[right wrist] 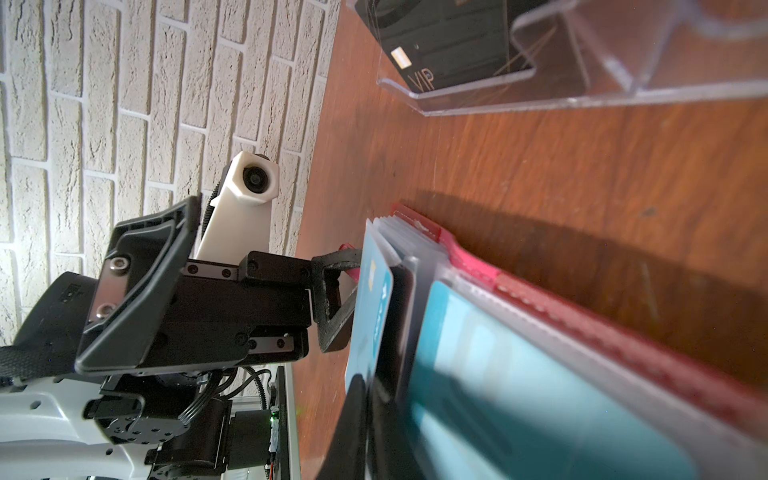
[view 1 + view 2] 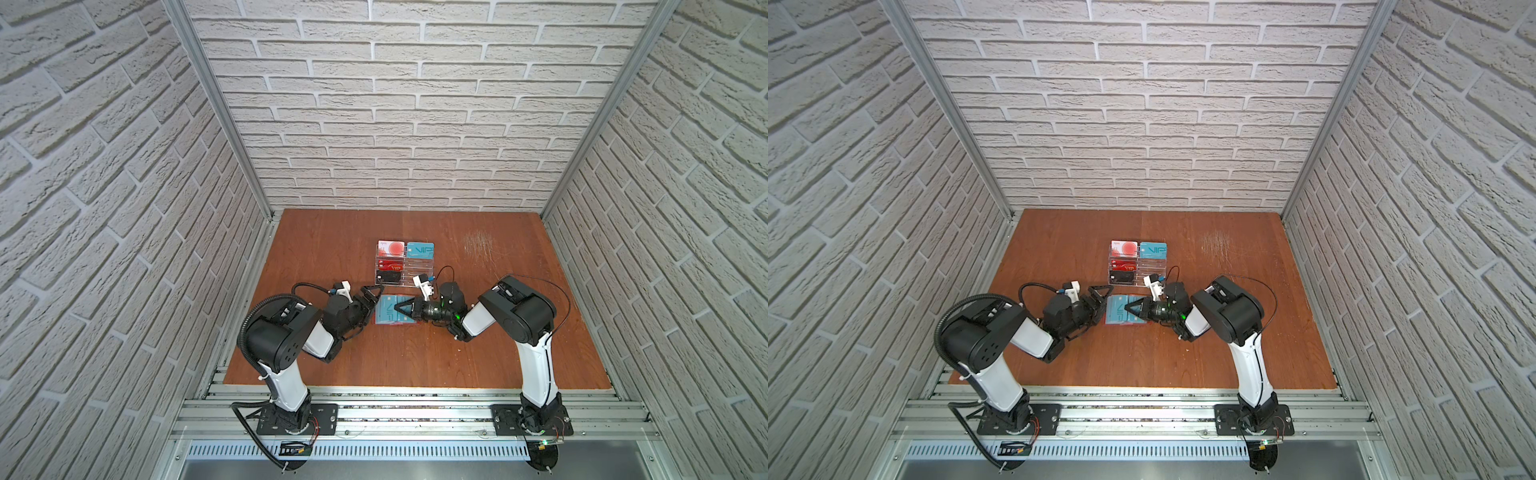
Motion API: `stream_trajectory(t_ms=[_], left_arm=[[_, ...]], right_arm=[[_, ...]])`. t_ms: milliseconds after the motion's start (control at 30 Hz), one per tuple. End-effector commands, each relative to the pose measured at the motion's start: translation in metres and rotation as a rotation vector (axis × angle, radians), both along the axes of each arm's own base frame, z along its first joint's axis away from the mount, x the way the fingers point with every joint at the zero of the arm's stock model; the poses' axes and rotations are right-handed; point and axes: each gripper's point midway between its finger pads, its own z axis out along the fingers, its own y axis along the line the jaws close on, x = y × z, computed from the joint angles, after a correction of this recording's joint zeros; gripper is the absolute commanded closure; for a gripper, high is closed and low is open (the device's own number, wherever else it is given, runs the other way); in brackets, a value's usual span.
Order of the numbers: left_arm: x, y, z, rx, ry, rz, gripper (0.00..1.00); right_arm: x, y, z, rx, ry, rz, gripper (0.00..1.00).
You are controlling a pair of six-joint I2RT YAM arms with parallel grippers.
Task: Take the credit cards out of the card holder
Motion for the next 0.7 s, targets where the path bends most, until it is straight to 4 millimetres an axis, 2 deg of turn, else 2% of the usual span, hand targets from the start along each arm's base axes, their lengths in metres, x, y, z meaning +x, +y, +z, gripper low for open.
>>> stream_trajectory(t_ms=[0,667], left_arm=[[-0.017,0.008,-0.032,0.059,0.111,-0.003,0.02],[-0.016,0.008,-0.032,0.064,0.111,-0.002,0.02]], right_arm=[[-0.001,-0.008,-0.003,-0.007,0.014,-0.014,0.93],[0.002,-0.027,-0.005,0.012,0.028,-0.047,0.94]])
